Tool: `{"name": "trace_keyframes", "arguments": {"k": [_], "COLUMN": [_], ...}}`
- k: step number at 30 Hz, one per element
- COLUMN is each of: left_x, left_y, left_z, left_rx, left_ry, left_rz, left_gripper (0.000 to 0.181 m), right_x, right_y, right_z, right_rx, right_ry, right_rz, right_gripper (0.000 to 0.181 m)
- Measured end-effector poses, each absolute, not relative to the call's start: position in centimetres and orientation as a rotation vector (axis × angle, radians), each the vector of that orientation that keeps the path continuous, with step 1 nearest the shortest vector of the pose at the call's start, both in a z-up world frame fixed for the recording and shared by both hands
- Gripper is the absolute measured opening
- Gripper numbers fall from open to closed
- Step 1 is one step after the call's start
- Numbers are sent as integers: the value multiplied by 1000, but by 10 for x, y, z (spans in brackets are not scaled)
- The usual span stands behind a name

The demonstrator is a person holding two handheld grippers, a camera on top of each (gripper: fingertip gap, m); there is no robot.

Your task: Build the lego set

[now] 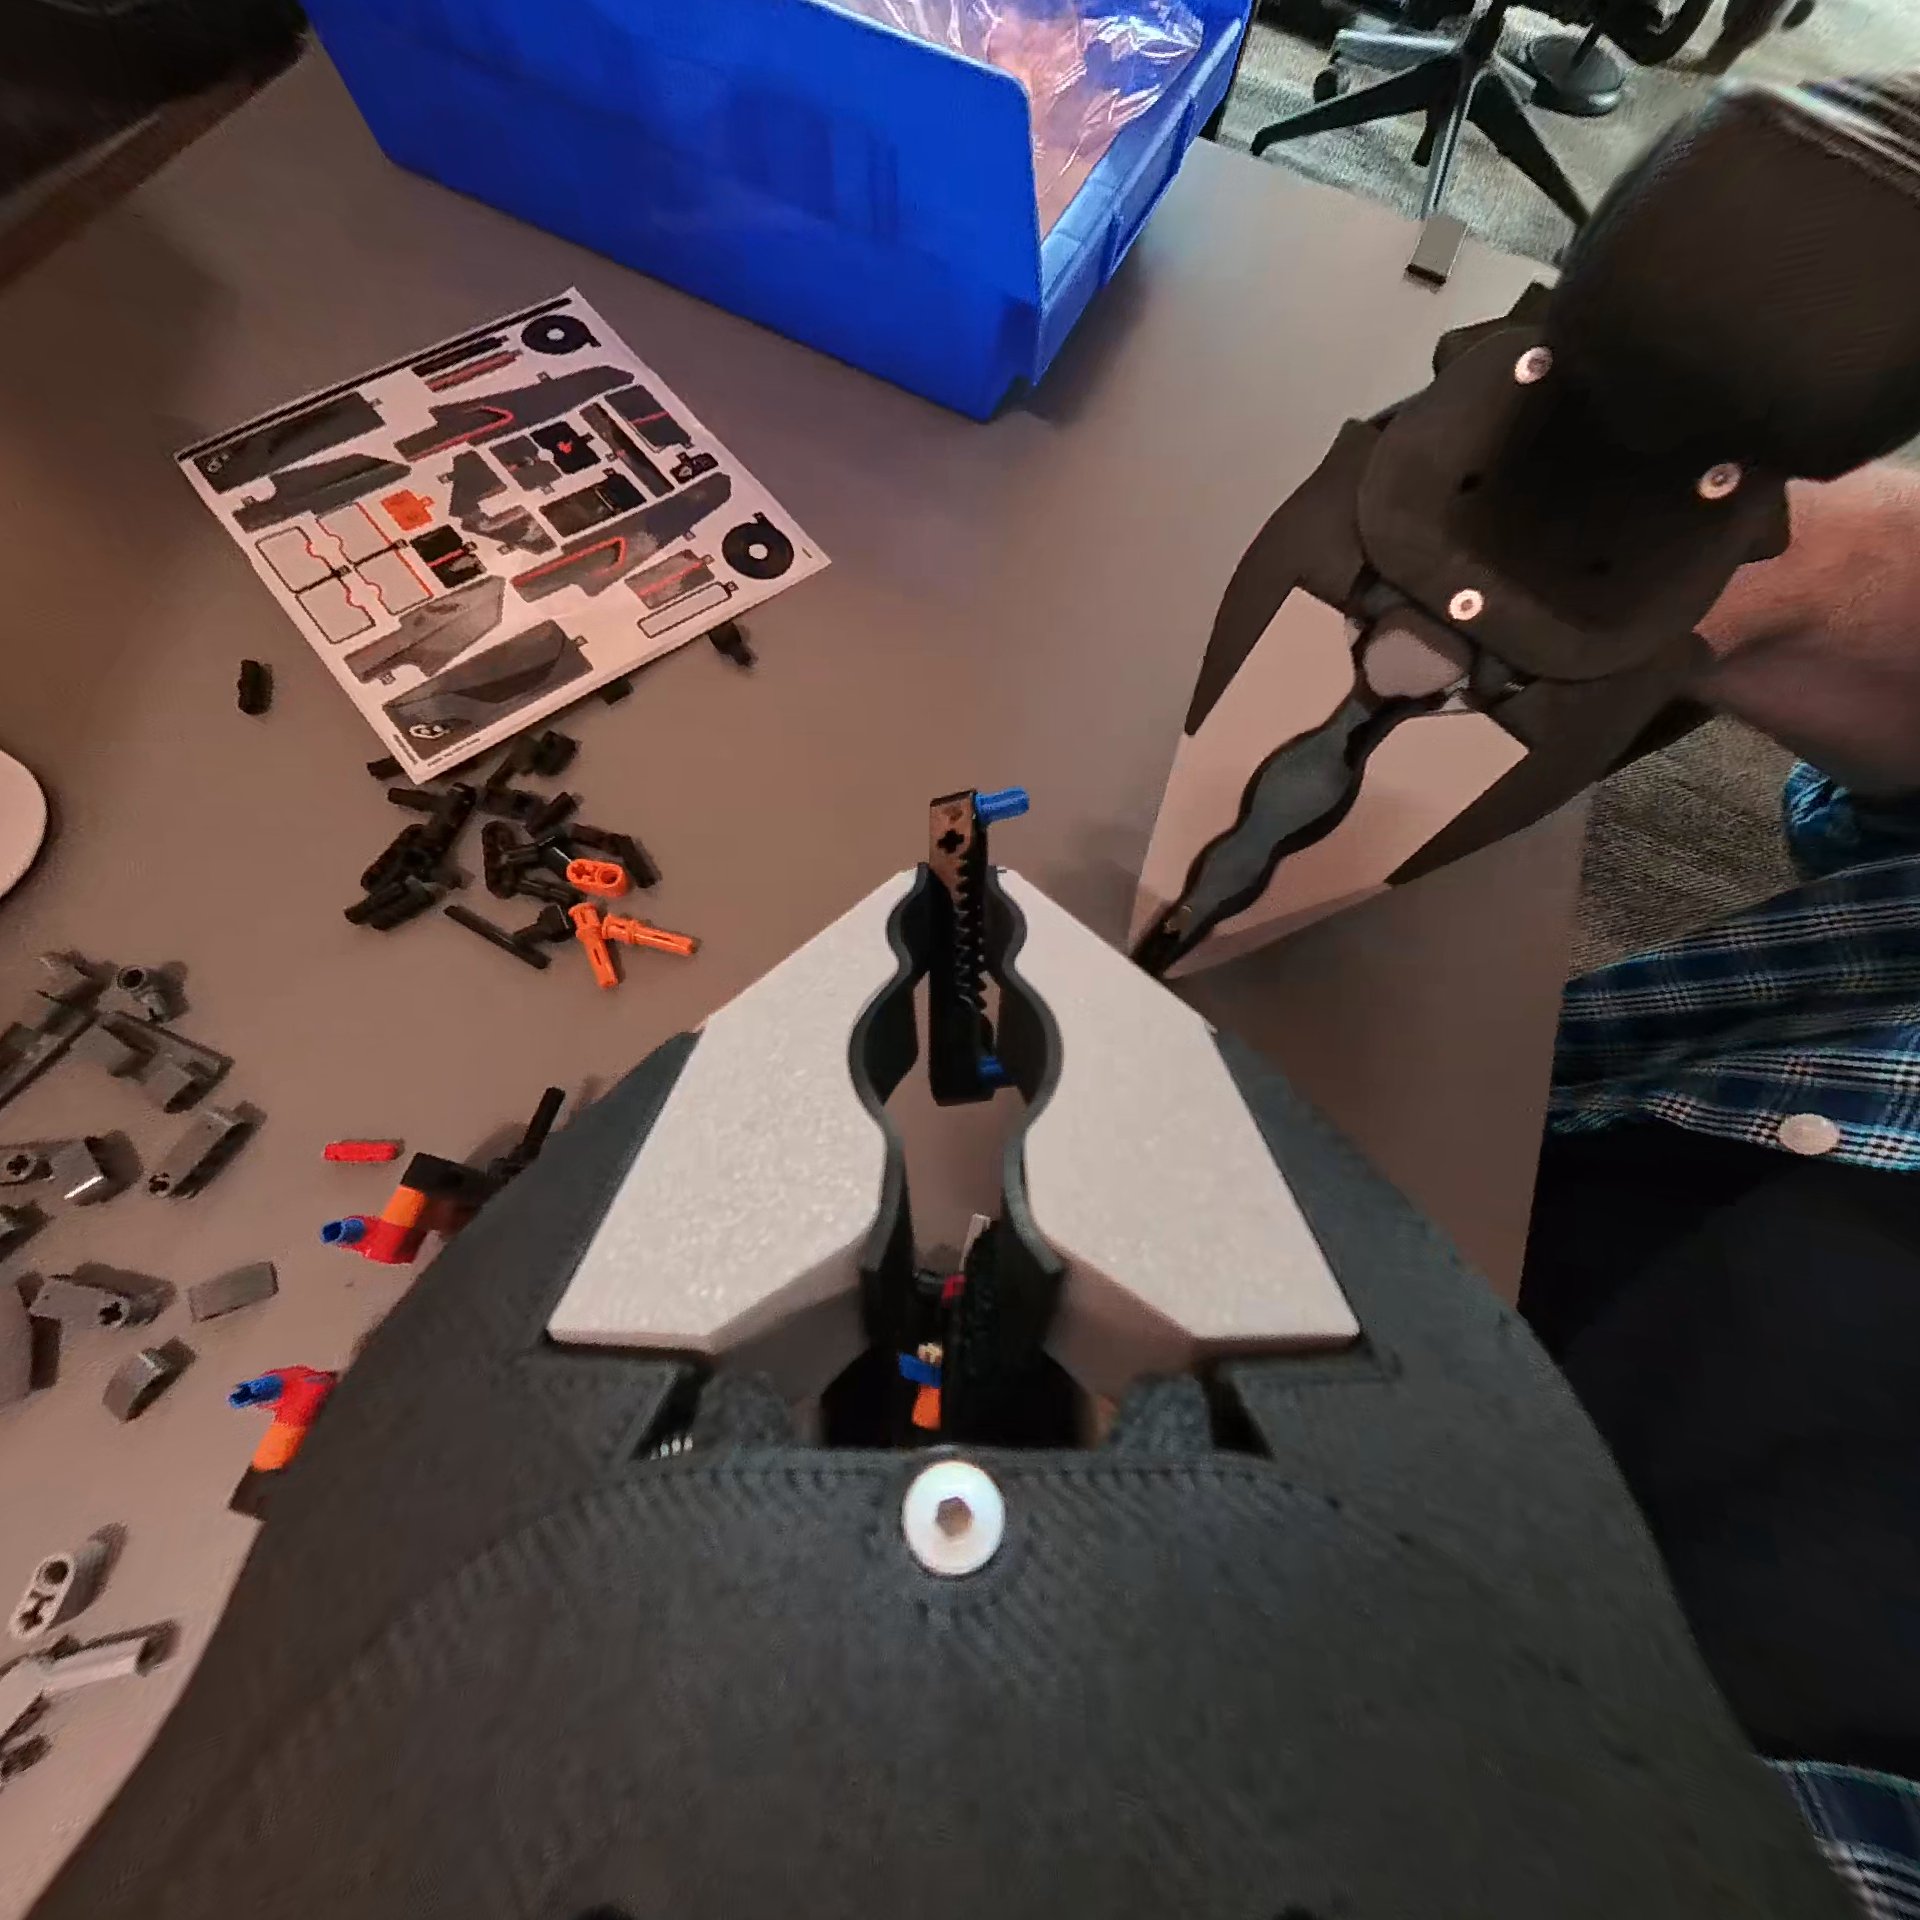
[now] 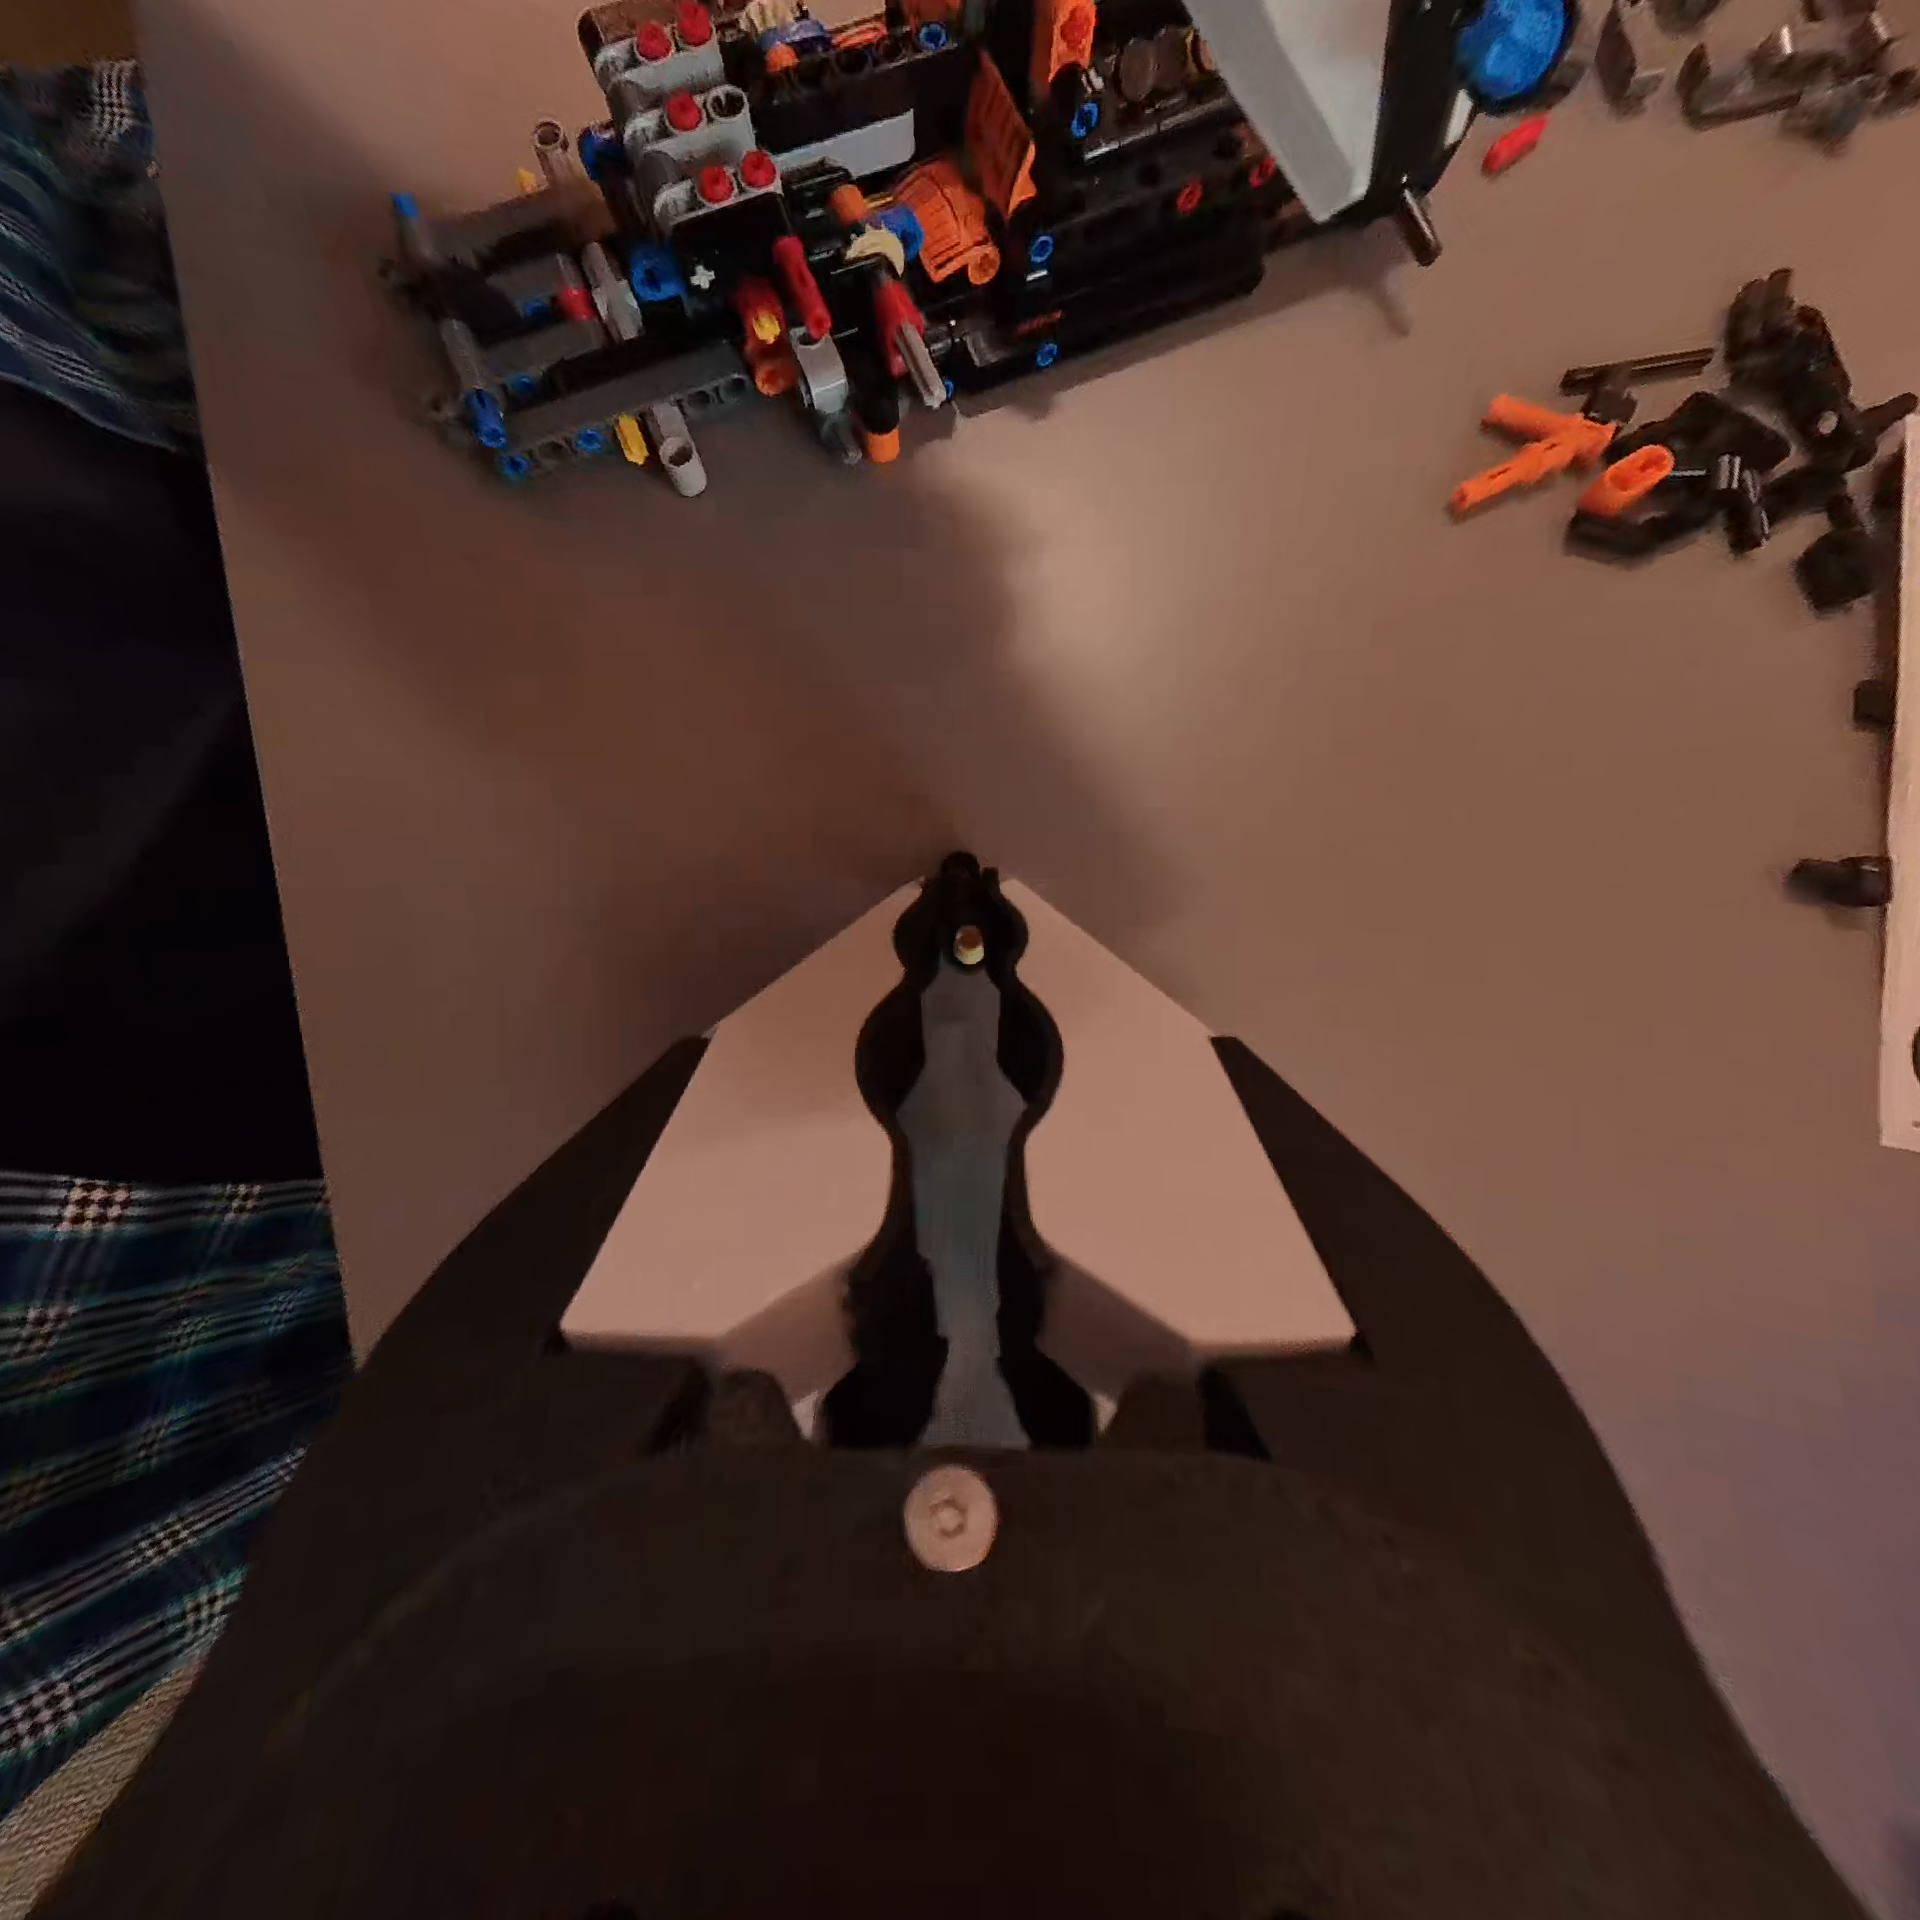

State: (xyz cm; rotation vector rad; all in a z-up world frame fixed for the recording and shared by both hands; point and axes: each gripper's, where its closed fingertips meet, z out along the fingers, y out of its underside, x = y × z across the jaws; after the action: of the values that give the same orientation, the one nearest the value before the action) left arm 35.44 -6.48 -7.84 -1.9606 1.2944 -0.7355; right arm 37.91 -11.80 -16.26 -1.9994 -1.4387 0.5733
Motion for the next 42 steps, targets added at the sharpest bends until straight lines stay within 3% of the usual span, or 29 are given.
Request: {"name": "trace_keyframes", "arguments": {"k": [1,9,12,36,38,42], "left_x": [355,360,364,375,383,381], "left_y": [-65,-65,-66,-59,-77,-65], "left_z": [-79,-73,-68,-57,-38,-38], "left_rx": [-1964,-1976,-1978,-1955,-1884,-1908], "left_ry": [1284,1148,1088,977,1001,1022], "left_rz": [-756,-969,-1078,-1142,-1331,-1177], "left_gripper": [8,8,8,7,6,6], "right_x": [380,377,372,374,376,381], "right_y": [-116,-83,-77,-59,-55,-58], "right_z": [-162,-51,-37,-38,-46,-44], "right_rx": [-1996,-1644,-1567,-1571,-1585,-1590], "right_ry": [-1440,-1115,-1100,-981,-1001,-983], "right_rz": [555,504,426,342,295,341], "right_gripper": [4,3,4,3,0,0]}}
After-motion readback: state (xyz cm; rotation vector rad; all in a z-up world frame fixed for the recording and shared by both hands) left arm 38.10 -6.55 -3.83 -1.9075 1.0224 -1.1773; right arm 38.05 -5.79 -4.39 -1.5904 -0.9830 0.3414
